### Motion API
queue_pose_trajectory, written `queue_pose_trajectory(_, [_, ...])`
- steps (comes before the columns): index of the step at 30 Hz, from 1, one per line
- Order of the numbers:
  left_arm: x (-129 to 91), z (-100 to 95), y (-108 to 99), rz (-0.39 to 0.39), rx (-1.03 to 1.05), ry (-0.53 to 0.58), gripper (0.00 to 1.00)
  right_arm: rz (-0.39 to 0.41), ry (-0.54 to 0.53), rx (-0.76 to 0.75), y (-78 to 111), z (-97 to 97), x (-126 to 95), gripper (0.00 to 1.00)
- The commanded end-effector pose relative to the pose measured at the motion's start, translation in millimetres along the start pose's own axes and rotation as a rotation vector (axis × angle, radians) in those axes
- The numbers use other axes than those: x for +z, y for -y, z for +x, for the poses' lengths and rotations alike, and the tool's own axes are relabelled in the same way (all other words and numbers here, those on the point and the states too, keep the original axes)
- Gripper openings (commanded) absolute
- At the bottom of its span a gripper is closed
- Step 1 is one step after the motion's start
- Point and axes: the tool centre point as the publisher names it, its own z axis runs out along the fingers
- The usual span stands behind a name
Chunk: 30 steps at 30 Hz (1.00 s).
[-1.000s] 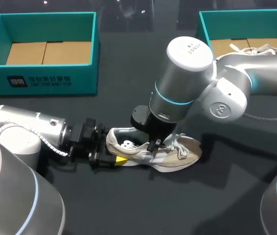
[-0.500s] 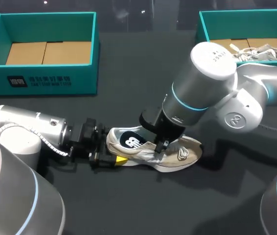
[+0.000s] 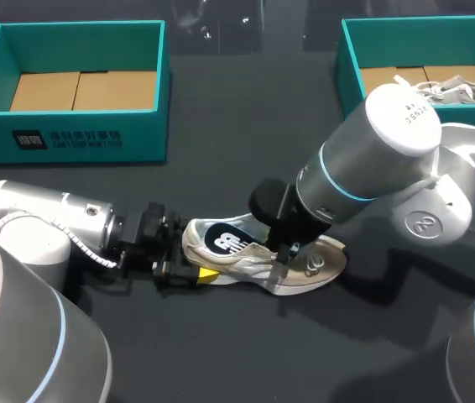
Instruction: Take the shoe out of the shoebox, open the shoe tongue, remove and reinsert the insole, then place the shoe into the shoebox
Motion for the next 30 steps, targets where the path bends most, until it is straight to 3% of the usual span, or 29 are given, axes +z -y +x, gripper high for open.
queue_pose_trajectory(1, [-0.7, -1.0, -2.3, 0.0, 0.0, 0.0, 0.0, -0.043, 0.001, -0.017, 9.3, 1.6, -8.8, 0.0])
queue_pose_trajectory(13, [-0.7, -1.0, -2.3, 0.0, 0.0, 0.0, 0.0, -0.09, 0.004, -0.098, -3.7, -3.7, -17.1, 0.0])
queue_pose_trajectory(30, [-0.7, -1.0, -2.3, 0.0, 0.0, 0.0, 0.0, -0.104, 0.011, -0.239, -39.3, -2.4, -26.7, 0.0])
